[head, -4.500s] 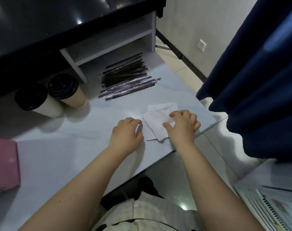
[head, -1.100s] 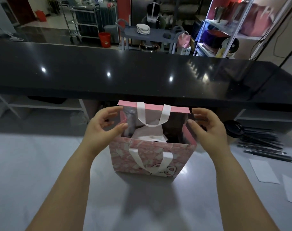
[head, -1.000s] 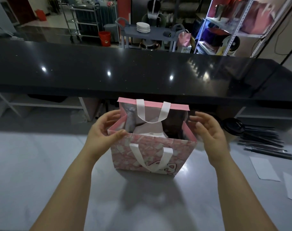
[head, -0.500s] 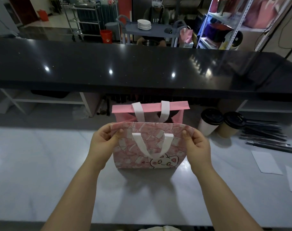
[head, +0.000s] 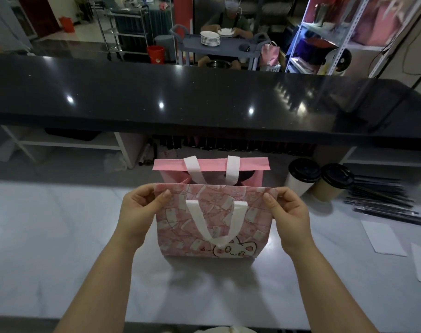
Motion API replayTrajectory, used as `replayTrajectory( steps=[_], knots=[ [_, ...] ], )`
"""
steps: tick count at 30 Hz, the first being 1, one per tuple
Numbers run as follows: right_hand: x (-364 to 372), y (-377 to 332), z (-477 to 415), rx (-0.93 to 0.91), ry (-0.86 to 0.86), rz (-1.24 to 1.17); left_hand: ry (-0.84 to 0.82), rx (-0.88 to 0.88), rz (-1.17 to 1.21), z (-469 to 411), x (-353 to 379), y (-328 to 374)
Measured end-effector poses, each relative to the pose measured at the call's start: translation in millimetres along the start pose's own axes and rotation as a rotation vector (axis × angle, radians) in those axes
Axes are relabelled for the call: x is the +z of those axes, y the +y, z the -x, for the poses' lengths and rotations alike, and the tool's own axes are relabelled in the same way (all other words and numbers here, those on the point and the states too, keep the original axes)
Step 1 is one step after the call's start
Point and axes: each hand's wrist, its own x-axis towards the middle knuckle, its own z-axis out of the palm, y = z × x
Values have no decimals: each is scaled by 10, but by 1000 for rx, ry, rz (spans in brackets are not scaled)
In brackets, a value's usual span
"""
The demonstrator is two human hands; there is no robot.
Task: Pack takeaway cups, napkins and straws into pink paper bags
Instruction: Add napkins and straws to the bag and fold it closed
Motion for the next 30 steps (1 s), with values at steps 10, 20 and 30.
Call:
replayTrajectory(
  steps=[10,20,30],
  knots=[
    [-17,-98,-272,53,-168,119,-172,39,-144,-178,-13,31],
    [2,27,-326,-14,-12,78,-12,127,-87,-251,47,-16],
    [23,89,-287,-90,145,168,98,157,-119,-235,77,-67]
  ],
)
